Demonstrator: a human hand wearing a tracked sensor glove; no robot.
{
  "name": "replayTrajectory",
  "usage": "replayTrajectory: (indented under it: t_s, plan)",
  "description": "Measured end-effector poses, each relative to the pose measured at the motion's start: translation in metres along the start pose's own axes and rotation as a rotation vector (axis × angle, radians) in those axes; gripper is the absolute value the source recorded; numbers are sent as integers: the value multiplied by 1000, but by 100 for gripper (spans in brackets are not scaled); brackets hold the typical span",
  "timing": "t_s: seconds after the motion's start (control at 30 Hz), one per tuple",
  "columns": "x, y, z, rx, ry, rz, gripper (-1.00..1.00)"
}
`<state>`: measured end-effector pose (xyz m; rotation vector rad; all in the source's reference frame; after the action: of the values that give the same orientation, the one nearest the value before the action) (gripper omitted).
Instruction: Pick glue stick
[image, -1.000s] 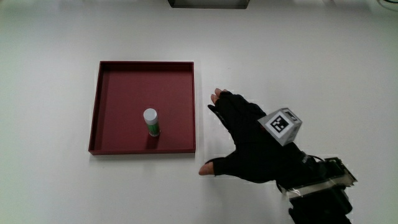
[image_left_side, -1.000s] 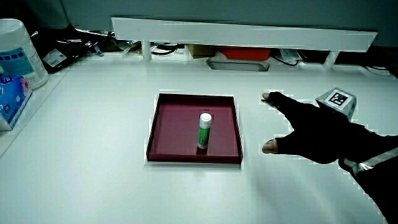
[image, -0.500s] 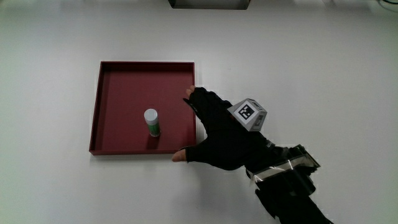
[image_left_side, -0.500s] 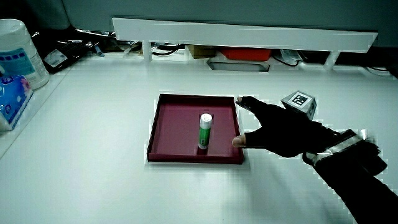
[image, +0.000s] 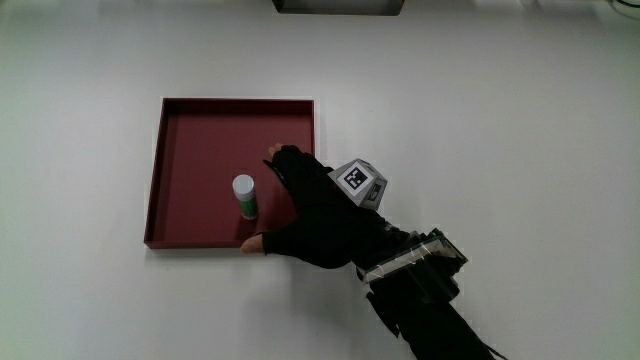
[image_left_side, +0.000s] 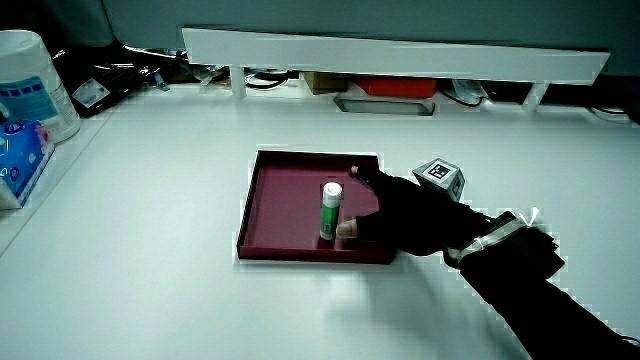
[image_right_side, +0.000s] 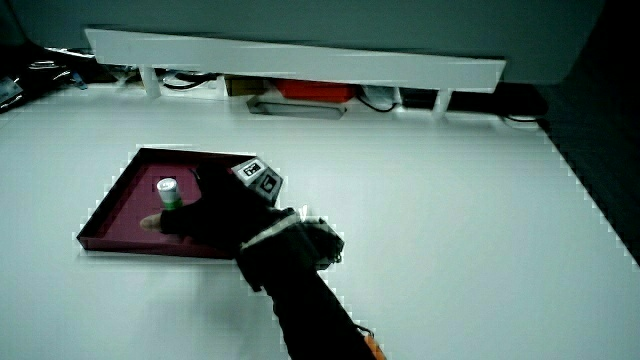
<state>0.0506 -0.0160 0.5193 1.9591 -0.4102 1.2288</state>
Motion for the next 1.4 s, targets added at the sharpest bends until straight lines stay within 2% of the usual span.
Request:
replayTrajectory:
  t_s: [0.03, 0.07, 0.23, 0.27, 0.3, 0.37, 0.4, 0.43, 0.47, 0.5, 0.53, 0.6, 0.63, 0.67, 0.7, 0.73, 0.9, 1.1, 1.4]
  plan:
    - [3, 3, -1, 4, -7, 1, 0]
    - [2, 4, -2, -61, 49, -17, 0]
    - [10, 9, -8, -63, 72, -11, 0]
    - [14, 10, -9, 0, 37, -22, 0]
    - [14, 11, -10, -65, 77, -22, 0]
    - [13, 13, -13, -66, 93, -37, 0]
    - [13, 14, -14, 4, 56, -21, 0]
    - [17, 17, -16, -1, 60, -34, 0]
    - [13, 17, -17, -1, 71, -29, 0]
    - [15, 19, -19, -76, 118, -33, 0]
    - [16, 20, -19, -6, 76, -32, 0]
    - [18, 22, -20, 10, 69, -33, 0]
    - [13, 21, -19, -64, 119, -25, 0]
    - [7, 18, -18, 17, 80, -15, 0]
    - [15, 21, -20, 16, 93, -15, 0]
    - [15, 21, -20, -33, 145, -6, 0]
    - [18, 18, -18, 68, 182, 26, 14]
    - [22, 15, -18, 151, 224, 49, 31]
    - [23, 14, -21, 199, 274, 39, 57]
